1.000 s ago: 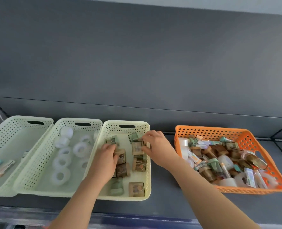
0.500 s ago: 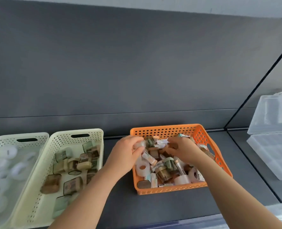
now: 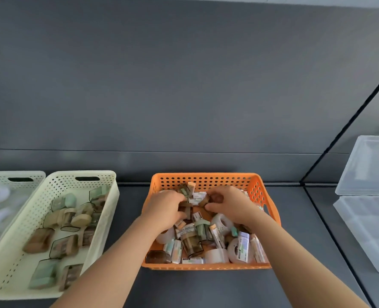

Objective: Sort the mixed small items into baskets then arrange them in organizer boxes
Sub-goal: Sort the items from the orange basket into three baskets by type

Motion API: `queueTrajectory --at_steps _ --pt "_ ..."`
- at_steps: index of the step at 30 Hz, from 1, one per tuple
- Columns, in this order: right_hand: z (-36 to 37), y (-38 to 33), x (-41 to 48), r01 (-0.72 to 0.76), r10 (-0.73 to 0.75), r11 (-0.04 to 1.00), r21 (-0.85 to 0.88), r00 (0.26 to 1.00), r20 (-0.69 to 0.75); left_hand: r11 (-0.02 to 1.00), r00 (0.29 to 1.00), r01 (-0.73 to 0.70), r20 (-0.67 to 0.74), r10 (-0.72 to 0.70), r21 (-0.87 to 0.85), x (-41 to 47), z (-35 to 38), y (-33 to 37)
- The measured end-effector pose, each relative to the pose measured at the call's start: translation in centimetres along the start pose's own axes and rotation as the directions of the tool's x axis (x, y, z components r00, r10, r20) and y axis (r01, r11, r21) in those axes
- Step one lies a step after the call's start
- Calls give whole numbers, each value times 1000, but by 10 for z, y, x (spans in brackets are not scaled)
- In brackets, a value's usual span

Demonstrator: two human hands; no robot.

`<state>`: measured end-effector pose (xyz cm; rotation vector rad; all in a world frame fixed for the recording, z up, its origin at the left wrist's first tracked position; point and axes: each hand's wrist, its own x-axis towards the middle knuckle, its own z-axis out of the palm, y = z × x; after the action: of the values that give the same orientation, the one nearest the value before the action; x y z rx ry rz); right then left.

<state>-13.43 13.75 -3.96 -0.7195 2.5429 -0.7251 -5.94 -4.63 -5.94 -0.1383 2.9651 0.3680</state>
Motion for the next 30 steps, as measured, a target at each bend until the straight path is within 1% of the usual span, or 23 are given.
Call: queueTrajectory --at_steps 4,7,11,13,15,18,21,24,27,30 --pt "-8 6 -6 32 -30 998 54 999 -31 1000 1000 -10 24 10 16 6 2 9" --pt "-10 8 -10 36 -33 992 117 999 -30 1000 1000 13 20 -13 -3 6 1 13" --pt "-10 8 -14 60 -51 986 153 997 -59 999 999 29 16 -28 -34 4 5 11" --pt "-11 8 -16 69 -57 983 171 995 -76 993 999 55 6 -54 -102 2 6 10" --pt "-12 8 -16 82 -63 981 173 992 -112 972 996 77 -27 -85 -221 -3 4 10" --pt "-12 3 -17 97 -62 977 190 981 -185 942 981 19 -175 -82 -335 -17 -5 10" --pt "-5 -13 -15 127 -70 960 250 972 -227 886 933 -42 -336 -131 -462 -47 -19 -1" --pt "8 -46 -15 194 -123 924 329 967 -224 823 855 -31 -441 -271 -567 -87 -34 -31" --pt "28 -89 -15 258 -194 881 396 962 -194 774 770 26 -481 -419 -633 -123 -42 -77" --pt "59 -128 -9 274 -228 851 448 961 -155 760 740 106 -460 -491 -642 -154 -44 -123"
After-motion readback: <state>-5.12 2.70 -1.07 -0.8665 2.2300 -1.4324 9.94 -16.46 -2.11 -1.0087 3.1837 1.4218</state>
